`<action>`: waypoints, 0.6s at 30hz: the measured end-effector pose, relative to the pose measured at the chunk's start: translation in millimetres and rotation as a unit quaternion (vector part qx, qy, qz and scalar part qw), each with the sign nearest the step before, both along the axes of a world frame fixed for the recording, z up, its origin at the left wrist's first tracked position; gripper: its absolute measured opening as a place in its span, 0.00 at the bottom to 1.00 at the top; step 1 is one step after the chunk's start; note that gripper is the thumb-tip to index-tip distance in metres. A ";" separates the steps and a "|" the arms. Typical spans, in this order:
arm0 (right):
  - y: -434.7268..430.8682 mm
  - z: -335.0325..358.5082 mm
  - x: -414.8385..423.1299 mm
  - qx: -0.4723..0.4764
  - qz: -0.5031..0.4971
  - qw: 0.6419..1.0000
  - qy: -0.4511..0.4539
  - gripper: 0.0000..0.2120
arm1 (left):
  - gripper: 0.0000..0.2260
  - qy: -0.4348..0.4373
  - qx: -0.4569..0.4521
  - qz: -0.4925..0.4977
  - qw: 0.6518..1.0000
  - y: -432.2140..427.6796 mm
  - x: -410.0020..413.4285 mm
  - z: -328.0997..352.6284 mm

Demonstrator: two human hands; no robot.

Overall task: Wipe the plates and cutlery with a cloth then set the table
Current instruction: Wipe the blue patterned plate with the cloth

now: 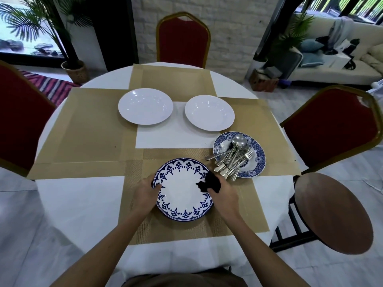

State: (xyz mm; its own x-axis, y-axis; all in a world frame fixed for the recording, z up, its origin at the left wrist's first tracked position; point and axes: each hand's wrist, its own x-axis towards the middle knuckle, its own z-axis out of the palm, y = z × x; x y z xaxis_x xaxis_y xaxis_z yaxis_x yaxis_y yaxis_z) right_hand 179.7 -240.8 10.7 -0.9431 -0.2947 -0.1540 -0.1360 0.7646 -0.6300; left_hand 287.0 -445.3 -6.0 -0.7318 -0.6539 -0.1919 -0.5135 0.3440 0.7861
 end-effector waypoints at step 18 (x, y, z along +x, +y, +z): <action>120.4 9.1 -21.1 0.041 -0.050 0.992 0.111 0.14 | 0.19 0.107 -0.304 -0.117 0.939 94.3 -13.2 -1.4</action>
